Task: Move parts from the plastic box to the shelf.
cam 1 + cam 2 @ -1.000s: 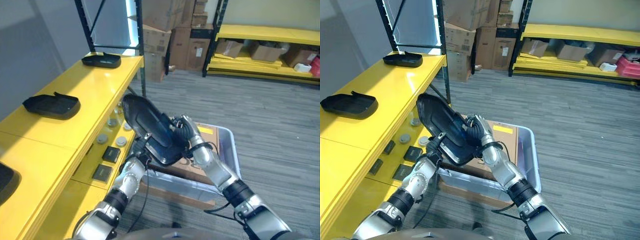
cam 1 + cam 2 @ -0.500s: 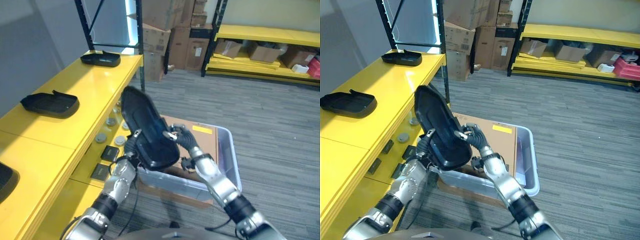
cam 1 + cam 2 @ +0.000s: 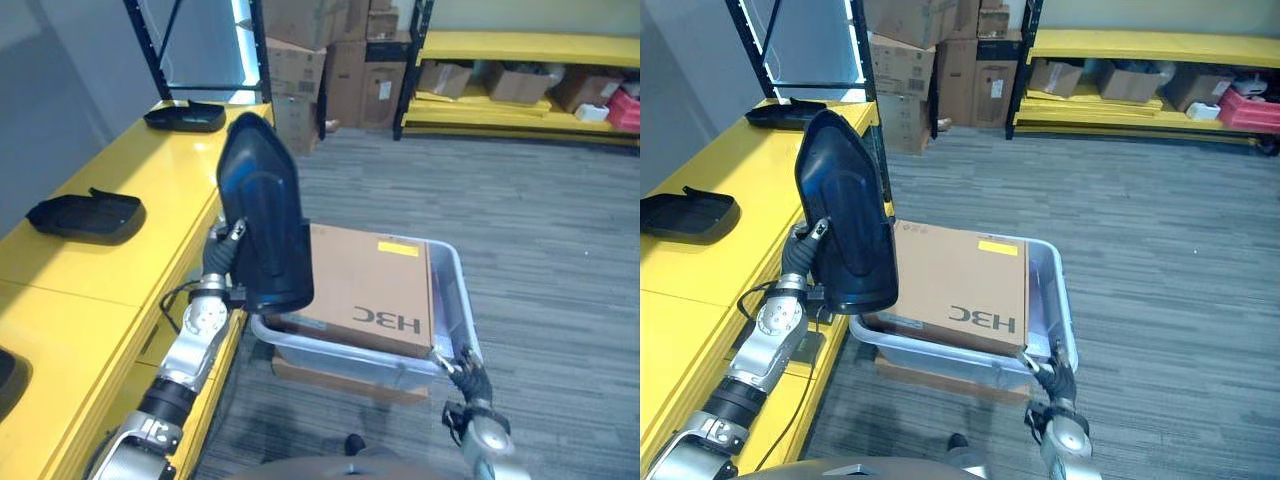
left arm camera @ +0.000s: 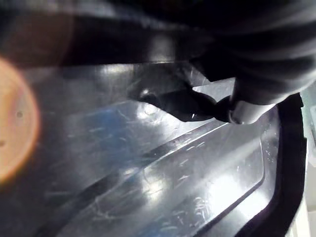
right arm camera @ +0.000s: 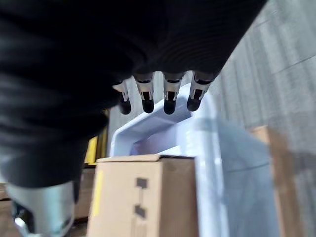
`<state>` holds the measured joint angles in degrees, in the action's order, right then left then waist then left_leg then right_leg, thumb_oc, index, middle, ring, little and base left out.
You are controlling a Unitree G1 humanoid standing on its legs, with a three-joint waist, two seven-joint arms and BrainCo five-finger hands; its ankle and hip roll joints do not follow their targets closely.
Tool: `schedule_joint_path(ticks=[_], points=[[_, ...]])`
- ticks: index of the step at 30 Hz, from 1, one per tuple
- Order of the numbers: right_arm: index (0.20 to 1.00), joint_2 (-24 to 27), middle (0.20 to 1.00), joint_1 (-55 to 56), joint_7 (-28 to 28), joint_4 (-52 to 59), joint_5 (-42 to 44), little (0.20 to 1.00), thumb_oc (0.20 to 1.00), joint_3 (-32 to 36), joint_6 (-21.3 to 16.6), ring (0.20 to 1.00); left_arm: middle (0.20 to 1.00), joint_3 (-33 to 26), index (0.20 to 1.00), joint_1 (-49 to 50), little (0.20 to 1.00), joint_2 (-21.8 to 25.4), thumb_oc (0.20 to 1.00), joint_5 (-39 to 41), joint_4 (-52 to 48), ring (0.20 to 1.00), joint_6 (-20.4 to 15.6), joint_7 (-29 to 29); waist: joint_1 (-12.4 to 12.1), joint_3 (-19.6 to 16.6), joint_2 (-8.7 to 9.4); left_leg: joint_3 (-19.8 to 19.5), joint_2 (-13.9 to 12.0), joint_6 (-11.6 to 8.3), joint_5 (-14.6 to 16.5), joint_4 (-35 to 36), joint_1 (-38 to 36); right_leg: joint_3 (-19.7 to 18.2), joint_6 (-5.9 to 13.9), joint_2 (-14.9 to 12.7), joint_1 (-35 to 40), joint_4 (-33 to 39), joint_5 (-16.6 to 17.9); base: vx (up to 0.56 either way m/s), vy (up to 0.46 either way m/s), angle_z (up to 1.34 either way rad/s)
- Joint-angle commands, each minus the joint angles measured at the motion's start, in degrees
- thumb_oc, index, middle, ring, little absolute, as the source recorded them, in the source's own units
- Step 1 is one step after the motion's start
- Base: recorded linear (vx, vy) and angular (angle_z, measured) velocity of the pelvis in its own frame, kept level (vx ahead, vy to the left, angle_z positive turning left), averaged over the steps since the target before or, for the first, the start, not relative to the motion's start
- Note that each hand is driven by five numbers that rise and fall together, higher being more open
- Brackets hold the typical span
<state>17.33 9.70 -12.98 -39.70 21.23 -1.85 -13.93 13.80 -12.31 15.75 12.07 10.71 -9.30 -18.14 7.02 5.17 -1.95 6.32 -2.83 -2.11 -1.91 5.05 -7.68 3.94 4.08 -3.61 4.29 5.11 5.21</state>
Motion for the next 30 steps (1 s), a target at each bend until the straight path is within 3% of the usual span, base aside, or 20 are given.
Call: schedule_joint_path(ticks=[1, 6, 12, 14, 15, 17, 18, 20, 21, 22, 23, 25, 26, 28, 30], points=[[1.0, -1.0, 1.0, -5.2, 2.7, -11.7, 0.8, 1.0, 1.0, -3.5, 1.1, 1.0, 0.2, -3.1, 0.2, -1.1, 0.2, 1.0, 0.2, -0.2, -5.5, 0.2, -7.5, 2.4, -1.6, -0.4, 0.18, -1.3, -2.4, -2.77, -0.6, -0.9, 1.8, 0.4, 2.95, -2.9, 1.2, -5.0, -6.7, -0.04, -0.098, 0.02], [1.0, -2.3, 1.0, -7.1, 5.9, -23.5, -5.0, 1.0, 1.0, -6.5, 4.7, 1.0, 0.2, -6.5, 0.2, 5.0, 0.2, 1.4, 0.2, 3.3, -14.0, 0.2, -8.7, 6.6, -3.6, 0.9, -1.02, -2.8, -3.2, -3.59, -1.6, -1.6, 3.0, 1.5, 2.11, -2.1, 1.6, -4.3, -6.9, -0.03, -0.091, 0.05], [1.0, -2.8, 1.0, -10.6, 7.3, -30.4, -15.3, 1.0, 1.0, -12.2, 6.9, 1.0, 0.2, -9.6, 0.2, 8.2, 0.2, 2.7, 0.2, 2.1, -19.9, 0.2, -10.1, 6.5, -6.7, 3.4, -2.43, -5.9, -3.5, -5.12, -3.8, -3.9, 6.4, 3.1, 1.1, -1.4, 1.4, -3.3, -6.7, -0.07, -0.111, 0.14], [1.0, -2.6, 1.0, -11.5, 6.9, -31.7, -19.3, 1.0, 1.0, -13.9, 7.7, 1.0, 0.2, -10.1, 0.2, 7.8, 0.2, 3.5, 0.2, 0.6, -22.0, 0.2, -10.4, 5.9, -7.4, 4.3, -2.9, -7.8, -3.7, -6.53, -6.3, -3.6, 8.8, 5.6, 0.8, -1.3, 1.2, -2.5, -6.7, -0.14, -0.113, 0.58], [1.0, -2.2, 1.0, -12.3, 6.7, -32.9, -23.6, 1.0, 1.0, -15.8, 8.6, 1.0, 0.2, -10.5, 0.2, 7.1, 0.2, 4.4, 0.2, -1.6, -23.5, 0.2, -10.6, 4.6, -8.9, 5.4, -3.24, -8.8, -3.9, -7.71, -8.9, -3.2, 11.0, 7.8, 0.62, -1.5, 1.3, -2.1, -7.1, -0.24, -0.13, 0.94], [1.0, -1.8, 1.0, -13.1, 6.2, -33.8, -27.1, 1.0, 1.0, -16.7, 9.1, 1.0, 0.2, -10.5, 0.2, 5.5, 0.2, 4.8, 0.2, -3.6, -25.6, 0.2, -10.8, 2.9, -8.8, 5.9, -2.89, -6.5, -3.8, -7.02, -9.4, -3.6, 13.6, 12.6, 0.69, -2.4, 0.5, -2.4, -7.0, -0.19, -0.126, 0.85], [1.0, -1.8, 1.0, -13.1, 6.1, -33.8, -27.2, 1.0, 1.0, -16.7, 9.1, 1.0, 0.2, -10.6, 0.2, 5.5, 0.2, 4.8, 0.2, -3.6, -25.6, 0.2, -10.8, 2.9, -8.7, 5.8, -2.93, -6.6, -3.8, -6.98, -9.5, -3.7, 13.9, 12.7, 0.69, -2.4, 0.3, -2.3, -6.8, -0.09, -0.097, 1.66], [1.0, -1.3, 1.0, -12.7, 5.6, -34.9, -27.6, 1.0, 1.0, -15.7, 9.7, 1.0, 0.2, -10.9, 0.2, 5.1, 0.2, 4.7, 0.2, -4.6, -28.5, 0.2, -11.1, 3.0, -8.5, 5.6, -1.93, -0.6, -4.9, -6.34, -7.2, -7.4, 13.5, 16.9, 0.5, -3.3, 0.8, -1.9, -6.9, -0.11, -0.096, 1.89], [1.0, -1.3, 1.0, -12.7, 5.6, -34.9, -27.6, 1.0, 1.0, -15.7, 9.7, 1.0, 0.2, -10.9, 0.2, 5.1, 0.2, 4.7, 0.2, -4.6, -28.5, 0.2, -11.1, 3.0, -8.5, 5.5, -1.95, -0.7, -4.8, -6.27, -7.3, -7.5, 13.7, 17.0, 0.5, -3.3, 0.7, -1.9, -6.7, -0.14, -0.083, 0.99], [1.0, -1.3, 1.0, -11.9, 5.2, -34.7, -24.8, 1.0, 1.0, -13.4, 9.6, 1.0, 0.2, -11.7, 0.2, 5.7, 0.2, 5.3, 0.2, -5.8, -29.8, 0.2, -11.2, 2.9, -8.2, 5.2, -0.76, 1.6, -4.3, -5.45, -2.6, -11.0, 11.9, 18.7, 0.32, -4.3, 1.0, -1.8, -6.3, -0.09, -0.025, 0.74], [1.0, -1.3, 1.0, -11.9, 5.2, -34.7, -24.8, 1.0, 1.0, -13.4, 9.6, 1.0, 0.2, -11.7, 0.2, 5.7, 0.2, 5.3, 0.2, -5.8, -29.9, 0.2, -11.2, 2.8, -8.2, 5.1, -0.73, 1.5, -4.2, -5.35, -2.7, -11.2, 12.1, 18.8, 0.34, -4.3, 0.9, -1.8, -6.2, -0.12, -0.046, 0.69], [1.0, -1.5, 1.0, -10.9, 5.3, -34.8, -22.4, 1.0, 1.0, -11.3, 9.6, 1.0, 0.2, -12.2, 0.2, 5.7, 0.2, 6.0, 0.2, -7.5, -31.0, 0.2, -11.0, 2.5, -7.6, 4.5, 0.33, 5.6, -3.8, -4.48, 1.9, -14.9, 9.9, 21.4, 0.1, -4.9, 0.9, -2.0, -6.1, -0.08, -0.044, 0.81], [1.0, -1.7, 1.0, -10.5, 5.4, -35.5, -21.6, 1.0, 1.0, -10.3, 9.8, 1.0, 0.2, -11.9, 0.2, 4.3, 0.2, 6.4, 0.2, -7.6, -31.5, 0.2, -11.1, 2.7, -7.1, 3.2, 0.9, 9.7, -3.4, -4.68, 5.9, -17.3, 7.6, 24.1, 0.0, -4.8, 1.2, -2.1, -6.9, -0.03, -0.043, 0.88], [1.0, -1.8, 1.0, -10.4, 5.1, -35.6, -21.5, 1.0, 1.0, -10.1, 9.9, 1.0, 0.2, -11.4, 0.2, 3.7, 0.2, 6.7, 0.2, -7.8, -31.5, 0.2, -11.3, 2.9, -7.0, 2.8, 1.04, 10.5, -2.8, -4.28, 7.8, -17.2, 7.4, 25.6, 0.11, -5.1, 1.2, -2.1, -6.8, -0.01, 0.014, 1.18], [1.0, -2.7, 1.0, -9.3, 5.0, -36.4, -21.1, 1.0, 1.0, -8.7, 10.4, 1.0, 0.2, -10.6, 0.2, 2.4, 0.2, 7.4, 0.2, -8.9, -30.9, 0.2, -10.7, 3.0, -6.6, 0.9, 0.74, 10.5, -2.5, -3.63, 7.0, -10.2, 5.4, 29.1, 1.04, -5.0, 2.0, -2.4, -5.9, 0.04, 0.212, 1.59]])
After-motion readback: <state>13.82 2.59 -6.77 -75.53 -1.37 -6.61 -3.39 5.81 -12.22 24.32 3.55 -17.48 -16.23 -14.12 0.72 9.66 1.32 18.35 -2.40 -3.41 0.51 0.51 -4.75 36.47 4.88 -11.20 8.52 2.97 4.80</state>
